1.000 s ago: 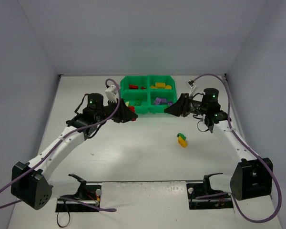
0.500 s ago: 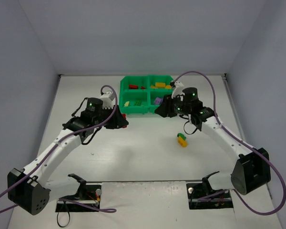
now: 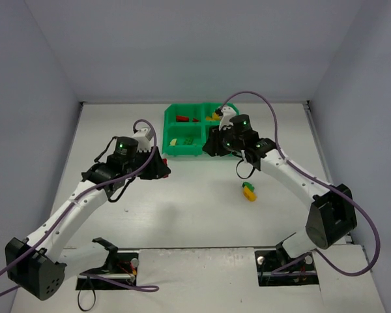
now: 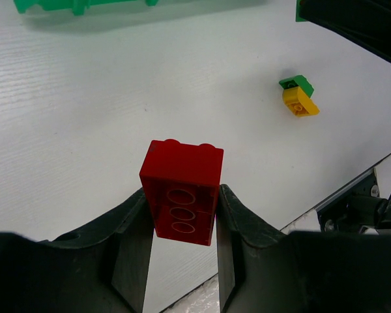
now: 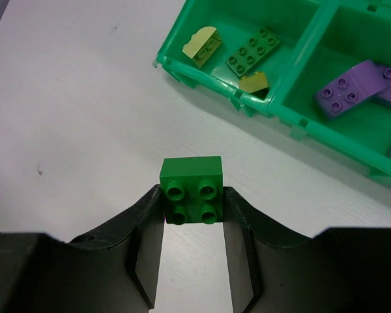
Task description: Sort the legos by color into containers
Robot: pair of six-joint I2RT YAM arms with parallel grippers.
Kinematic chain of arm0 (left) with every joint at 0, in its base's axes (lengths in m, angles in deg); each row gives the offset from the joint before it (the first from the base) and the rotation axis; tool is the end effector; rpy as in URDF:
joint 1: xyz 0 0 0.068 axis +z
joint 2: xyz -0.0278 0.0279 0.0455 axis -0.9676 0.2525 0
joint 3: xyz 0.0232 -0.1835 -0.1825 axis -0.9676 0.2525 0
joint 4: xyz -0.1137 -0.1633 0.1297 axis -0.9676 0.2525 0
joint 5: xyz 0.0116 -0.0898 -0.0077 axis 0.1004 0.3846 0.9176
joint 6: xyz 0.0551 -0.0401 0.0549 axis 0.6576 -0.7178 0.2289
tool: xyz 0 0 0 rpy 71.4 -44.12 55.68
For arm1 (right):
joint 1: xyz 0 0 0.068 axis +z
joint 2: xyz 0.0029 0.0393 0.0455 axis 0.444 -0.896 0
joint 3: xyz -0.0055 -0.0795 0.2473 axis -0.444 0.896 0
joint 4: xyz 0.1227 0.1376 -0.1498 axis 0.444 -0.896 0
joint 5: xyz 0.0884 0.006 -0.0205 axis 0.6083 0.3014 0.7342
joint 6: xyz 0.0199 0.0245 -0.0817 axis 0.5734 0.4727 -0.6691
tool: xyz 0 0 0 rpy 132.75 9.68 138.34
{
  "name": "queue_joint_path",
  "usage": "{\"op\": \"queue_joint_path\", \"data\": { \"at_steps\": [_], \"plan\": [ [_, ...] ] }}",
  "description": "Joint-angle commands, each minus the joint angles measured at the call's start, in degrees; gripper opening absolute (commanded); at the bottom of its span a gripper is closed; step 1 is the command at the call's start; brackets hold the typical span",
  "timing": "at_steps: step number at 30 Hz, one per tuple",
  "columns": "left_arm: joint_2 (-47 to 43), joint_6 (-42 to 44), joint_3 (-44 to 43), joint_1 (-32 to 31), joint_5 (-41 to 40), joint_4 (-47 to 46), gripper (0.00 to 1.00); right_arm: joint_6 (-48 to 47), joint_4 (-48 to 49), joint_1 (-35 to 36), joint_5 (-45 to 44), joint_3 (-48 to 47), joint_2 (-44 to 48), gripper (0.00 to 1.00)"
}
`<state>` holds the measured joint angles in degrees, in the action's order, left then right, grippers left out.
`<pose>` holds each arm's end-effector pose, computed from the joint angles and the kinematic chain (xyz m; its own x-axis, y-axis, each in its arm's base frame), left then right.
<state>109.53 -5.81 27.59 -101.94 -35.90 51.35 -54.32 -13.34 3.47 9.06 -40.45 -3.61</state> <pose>0.2173 -0.1368 0.2905 -0.7479 -0.1652 -0.6430 0.3350 0.7423 -0.5803 0.3011 0.2016 0.2969 -0.4522 -0.0005 -0.8919 -0.6458 0.6898 0.3271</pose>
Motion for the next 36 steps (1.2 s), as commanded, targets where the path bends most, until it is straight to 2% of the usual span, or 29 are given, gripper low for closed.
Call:
{"op": "queue_joint_path", "data": {
  "at_steps": [1,20,36],
  "plan": [
    [-2.6,0.1,-0.5,0.1,-1.4,-0.2,0.0,-1.1,1.9,1.0,-3.1,-4.5,-2.1,0.0],
    [-8.6,-1.9,2.6,0.1,-5.6,4.1,0.0,-1.8,1.9,4.8,-8.1,-14.1,-13.2,0.0],
    [-6.1,-0.6,0.6,0.1,-7.0,4.1,0.0,0.3,2.7,5.9,-9.6,-17.5,-16.1,0.0]
  ]
}}
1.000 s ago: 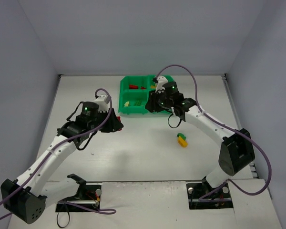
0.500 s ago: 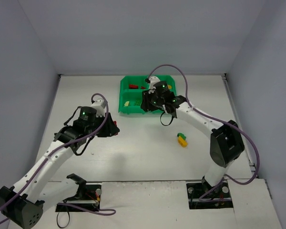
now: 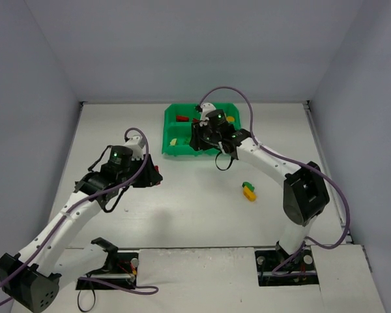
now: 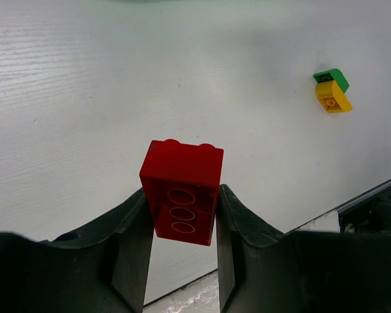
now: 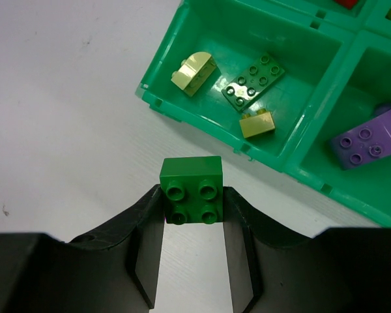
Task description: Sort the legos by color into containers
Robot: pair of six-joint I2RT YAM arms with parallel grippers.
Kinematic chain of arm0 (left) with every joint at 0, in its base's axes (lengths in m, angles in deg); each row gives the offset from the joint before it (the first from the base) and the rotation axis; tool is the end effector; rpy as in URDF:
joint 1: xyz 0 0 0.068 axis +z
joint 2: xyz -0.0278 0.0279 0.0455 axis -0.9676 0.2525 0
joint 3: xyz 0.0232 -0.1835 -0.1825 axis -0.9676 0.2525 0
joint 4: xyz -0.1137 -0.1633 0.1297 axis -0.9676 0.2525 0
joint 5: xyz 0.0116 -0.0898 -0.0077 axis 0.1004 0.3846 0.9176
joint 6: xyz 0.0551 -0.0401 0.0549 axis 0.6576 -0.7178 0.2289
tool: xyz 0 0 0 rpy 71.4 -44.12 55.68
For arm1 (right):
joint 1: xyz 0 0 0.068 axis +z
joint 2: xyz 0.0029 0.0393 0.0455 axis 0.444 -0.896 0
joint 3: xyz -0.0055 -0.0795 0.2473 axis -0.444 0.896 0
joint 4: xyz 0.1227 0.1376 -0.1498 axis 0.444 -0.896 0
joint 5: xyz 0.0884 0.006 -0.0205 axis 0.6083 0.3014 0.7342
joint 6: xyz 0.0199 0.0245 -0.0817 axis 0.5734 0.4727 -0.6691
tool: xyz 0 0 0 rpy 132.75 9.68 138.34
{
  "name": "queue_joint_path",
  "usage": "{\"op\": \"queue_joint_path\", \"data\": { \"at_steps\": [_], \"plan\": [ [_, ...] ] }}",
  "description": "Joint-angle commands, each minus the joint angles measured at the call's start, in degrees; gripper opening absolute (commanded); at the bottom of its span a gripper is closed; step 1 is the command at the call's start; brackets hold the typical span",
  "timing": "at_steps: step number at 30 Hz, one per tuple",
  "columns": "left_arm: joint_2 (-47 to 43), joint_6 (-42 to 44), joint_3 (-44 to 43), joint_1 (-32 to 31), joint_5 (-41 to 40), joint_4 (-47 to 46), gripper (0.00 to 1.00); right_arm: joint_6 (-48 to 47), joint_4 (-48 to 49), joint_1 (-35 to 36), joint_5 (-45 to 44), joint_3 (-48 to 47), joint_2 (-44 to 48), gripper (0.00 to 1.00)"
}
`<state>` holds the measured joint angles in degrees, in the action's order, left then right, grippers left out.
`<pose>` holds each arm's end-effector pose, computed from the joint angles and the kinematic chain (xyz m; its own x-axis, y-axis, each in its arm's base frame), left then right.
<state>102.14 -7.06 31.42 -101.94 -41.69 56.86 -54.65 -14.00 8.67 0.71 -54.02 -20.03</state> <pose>0.1929 -0.1162 0.2824 -0.7423 -0.2042 -0.6381 0.2499 0.7993 -0.5465 0.3450 0.2591 0.2729 -0.4707 -0.0518 -0.8808 -0.6088 0.7416 0.2818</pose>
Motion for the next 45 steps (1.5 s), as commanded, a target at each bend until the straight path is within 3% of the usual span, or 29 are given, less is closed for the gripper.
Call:
{"op": "queue_joint_path", "data": {
  "at_steps": [1,7,15,25,45],
  "plan": [
    [1.8,0.6,-3.5,0.1,-1.5,-1.7,0.0,0.6,3.5,0.8,-1.3,-4.4,0.2,0.0],
    [3.5,-1.8,-4.8,0.0,-5.0,-5.1,0.0,-0.6,3.5,0.8,-1.5,-8.1,-1.7,0.0],
    [5.8,0.4,-9.2,0.2,-8.9,0.1,0.0,-0.7,6.3,0.8,-2.0,-8.2,-3.1,0.0],
    [10.6,6.1,-12.2,0.6,-4.8,-2.2,0.0,-0.1,6.4,0.8,-3.8,-7.3,-1.5,0.0],
    [15.4,5.9,-14.6,0.7,-8.0,-6.6,0.0,-6.3,5.9,-0.2,-5.2,-14.3,-6.3,0.0]
  ]
}}
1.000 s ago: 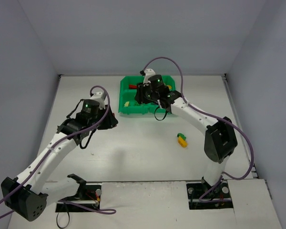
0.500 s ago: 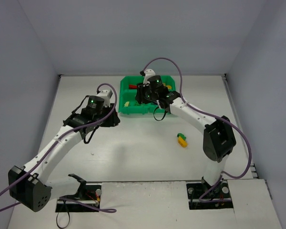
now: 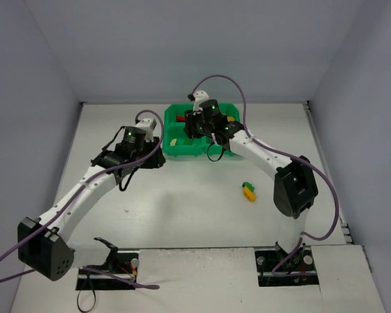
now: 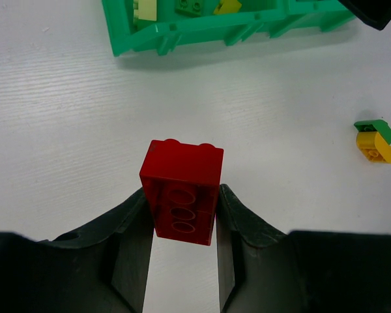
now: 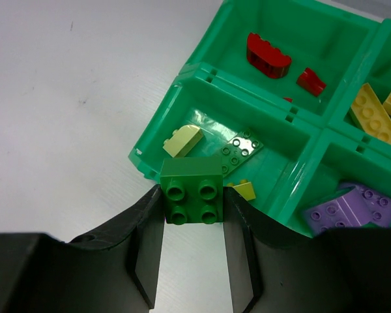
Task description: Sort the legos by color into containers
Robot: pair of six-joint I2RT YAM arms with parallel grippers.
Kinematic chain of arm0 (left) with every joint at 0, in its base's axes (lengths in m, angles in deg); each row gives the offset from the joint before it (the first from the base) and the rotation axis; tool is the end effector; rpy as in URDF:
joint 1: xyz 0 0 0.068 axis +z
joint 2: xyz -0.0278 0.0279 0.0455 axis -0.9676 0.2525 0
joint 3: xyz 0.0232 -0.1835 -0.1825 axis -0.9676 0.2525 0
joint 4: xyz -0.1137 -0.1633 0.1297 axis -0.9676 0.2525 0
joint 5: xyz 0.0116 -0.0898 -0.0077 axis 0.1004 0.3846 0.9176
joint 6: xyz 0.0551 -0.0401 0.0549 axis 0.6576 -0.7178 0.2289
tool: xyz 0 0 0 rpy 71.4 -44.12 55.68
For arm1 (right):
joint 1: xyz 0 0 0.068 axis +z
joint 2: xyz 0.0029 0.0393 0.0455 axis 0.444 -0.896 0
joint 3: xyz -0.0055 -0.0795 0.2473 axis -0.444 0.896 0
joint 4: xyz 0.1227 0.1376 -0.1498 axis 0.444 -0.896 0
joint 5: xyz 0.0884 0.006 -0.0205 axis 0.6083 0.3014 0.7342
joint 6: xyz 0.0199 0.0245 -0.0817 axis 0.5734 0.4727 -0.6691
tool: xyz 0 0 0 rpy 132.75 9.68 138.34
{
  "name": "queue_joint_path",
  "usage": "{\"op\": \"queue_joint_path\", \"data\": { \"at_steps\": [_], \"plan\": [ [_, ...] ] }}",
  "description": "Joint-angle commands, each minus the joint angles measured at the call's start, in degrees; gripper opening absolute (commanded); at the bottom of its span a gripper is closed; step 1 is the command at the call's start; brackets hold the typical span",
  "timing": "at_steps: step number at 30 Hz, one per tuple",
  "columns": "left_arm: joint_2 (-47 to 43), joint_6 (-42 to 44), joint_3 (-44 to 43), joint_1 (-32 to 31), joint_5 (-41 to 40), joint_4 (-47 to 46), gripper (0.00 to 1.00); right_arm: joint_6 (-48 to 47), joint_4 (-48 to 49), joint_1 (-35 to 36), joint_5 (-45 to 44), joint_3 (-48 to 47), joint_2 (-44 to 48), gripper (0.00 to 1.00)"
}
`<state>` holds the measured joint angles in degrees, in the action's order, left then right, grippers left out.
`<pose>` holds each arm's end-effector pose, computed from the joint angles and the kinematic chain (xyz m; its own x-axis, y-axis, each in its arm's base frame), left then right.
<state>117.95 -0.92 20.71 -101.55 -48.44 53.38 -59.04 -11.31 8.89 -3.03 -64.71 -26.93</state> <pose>0.2548 -0.1348 0.2890 -0.6949 -0.1398 -0.7054 0.2418 0.8784 -0.4122 0.3771 0.2777 0.2962 -0.3302 -0.0431 -0.9429 -0.6206 0.7626 0.1825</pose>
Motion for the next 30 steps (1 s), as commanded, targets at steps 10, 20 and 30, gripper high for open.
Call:
{"op": "queue_joint_path", "data": {
  "at_steps": [10,20,30],
  "plan": [
    [0.3,-2.5,-4.2,0.4,-2.3,-4.0,0.0,-3.1,3.3,-0.4,-1.4,-4.5,0.3,0.0],
    [1.1,-2.8,-5.7,0.3,-2.8,-3.2,0.0,-2.8,3.3,-0.7,-0.5,-4.5,0.3,0.0],
    [2.6,0.6,-8.5,0.5,-5.0,-2.4,0.0,-4.2,3.9,-2.7,1.9,-3.2,0.9,0.0]
  ]
}}
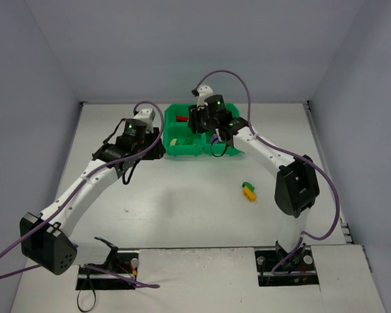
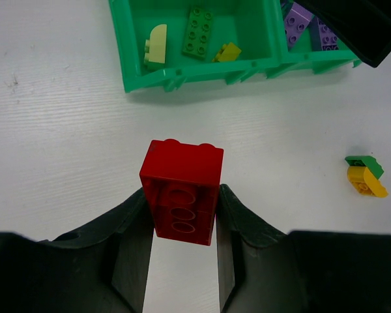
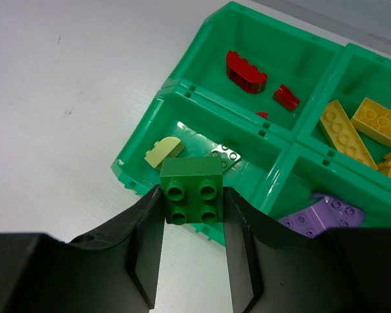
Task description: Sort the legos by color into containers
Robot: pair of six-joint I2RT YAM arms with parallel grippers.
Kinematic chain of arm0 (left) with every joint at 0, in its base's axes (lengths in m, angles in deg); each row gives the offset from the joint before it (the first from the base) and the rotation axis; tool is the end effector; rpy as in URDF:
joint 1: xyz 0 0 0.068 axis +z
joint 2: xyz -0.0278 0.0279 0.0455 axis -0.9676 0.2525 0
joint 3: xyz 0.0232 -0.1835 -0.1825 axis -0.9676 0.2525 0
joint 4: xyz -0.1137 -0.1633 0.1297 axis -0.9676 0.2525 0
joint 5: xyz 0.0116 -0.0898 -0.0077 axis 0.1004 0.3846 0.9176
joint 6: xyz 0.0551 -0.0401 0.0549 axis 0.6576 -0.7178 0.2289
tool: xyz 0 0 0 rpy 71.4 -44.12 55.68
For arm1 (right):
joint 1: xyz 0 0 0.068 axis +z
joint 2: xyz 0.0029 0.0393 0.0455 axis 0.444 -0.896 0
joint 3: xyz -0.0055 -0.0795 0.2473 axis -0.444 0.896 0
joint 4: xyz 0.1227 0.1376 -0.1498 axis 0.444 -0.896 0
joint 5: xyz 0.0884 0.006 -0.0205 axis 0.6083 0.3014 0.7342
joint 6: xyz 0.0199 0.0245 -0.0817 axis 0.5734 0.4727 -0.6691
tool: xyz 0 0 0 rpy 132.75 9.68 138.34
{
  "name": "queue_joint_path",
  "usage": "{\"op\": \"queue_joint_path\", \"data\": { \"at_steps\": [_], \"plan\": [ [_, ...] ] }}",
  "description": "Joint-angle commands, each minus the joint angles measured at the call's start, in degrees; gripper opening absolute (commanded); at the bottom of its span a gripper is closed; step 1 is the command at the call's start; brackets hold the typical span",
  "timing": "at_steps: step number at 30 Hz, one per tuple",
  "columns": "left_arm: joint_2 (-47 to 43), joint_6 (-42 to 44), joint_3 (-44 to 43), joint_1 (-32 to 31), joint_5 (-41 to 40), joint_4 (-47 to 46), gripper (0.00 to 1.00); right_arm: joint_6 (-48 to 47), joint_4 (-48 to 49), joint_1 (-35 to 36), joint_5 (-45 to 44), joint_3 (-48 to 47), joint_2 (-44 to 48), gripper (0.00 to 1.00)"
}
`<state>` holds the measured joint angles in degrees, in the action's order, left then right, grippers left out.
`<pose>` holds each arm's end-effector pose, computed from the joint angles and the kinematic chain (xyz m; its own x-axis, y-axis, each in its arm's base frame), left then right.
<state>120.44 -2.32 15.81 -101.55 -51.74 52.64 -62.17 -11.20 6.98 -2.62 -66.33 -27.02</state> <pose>0.2693 -0.1370 0.3084 -0.6466 -0.1901 -0.7387 0.2093 0.8871 -0.4115 0.3873 0.2664 0.3064 -0.2762 -0.0602 -0.9592 -0.6204 0.7734 0.1301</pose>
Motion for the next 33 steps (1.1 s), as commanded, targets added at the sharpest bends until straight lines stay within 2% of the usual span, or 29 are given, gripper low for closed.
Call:
{"op": "queue_joint_path", "data": {
  "at_steps": [1,15,33],
  "plan": [
    [0.7,2.5,-3.7,0.5,-1.7,-1.9,0.0,-1.2,3.8,-1.1,2.7,-1.5,0.9,0.0],
    [1.5,2.2,-2.8,0.4,-2.0,-6.0,0.0,-3.0,4.3,-2.8,6.5,2.1,2.5,0.0],
    [3.7,2.0,-5.1,0.2,-1.3,-4.2,0.0,0.5,4.6,-4.3,9.3,2.0,2.2,0.0]
  ]
}}
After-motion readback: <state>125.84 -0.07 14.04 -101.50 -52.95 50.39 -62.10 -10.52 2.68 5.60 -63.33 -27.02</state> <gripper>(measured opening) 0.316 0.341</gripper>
